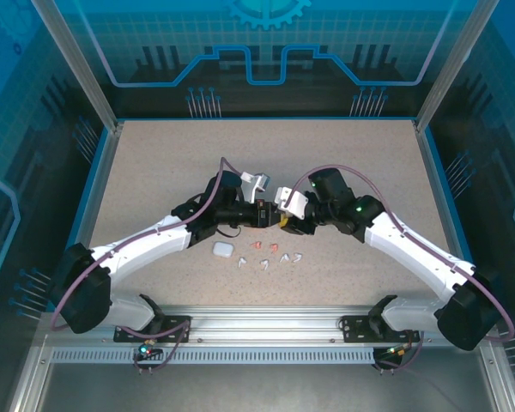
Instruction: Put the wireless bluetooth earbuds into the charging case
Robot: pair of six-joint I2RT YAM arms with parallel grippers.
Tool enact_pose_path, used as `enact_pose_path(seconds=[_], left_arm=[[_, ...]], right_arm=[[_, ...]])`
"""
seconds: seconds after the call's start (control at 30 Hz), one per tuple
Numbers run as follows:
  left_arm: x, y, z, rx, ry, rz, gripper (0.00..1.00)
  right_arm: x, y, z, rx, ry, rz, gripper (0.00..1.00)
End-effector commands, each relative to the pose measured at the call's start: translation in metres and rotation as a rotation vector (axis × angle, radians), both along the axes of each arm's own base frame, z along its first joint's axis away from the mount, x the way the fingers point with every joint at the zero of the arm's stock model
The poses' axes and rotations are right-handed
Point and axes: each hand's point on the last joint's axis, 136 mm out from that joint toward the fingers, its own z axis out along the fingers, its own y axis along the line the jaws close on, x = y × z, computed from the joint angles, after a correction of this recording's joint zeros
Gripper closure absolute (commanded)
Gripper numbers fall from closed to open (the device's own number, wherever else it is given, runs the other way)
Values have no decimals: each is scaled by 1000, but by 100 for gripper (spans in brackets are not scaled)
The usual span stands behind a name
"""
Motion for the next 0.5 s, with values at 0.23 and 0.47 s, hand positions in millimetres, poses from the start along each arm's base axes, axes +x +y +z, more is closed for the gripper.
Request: enact_pose_path(seconds=[0.23,0.47], left_arm=[[-9,2,33,-21,-164,-35,80],[-13,19,63,-71,-397,-2,89]], right_arm=[[-11,-8,34,125,1,-24,18],[-45,-23,56,296,4,28,0]])
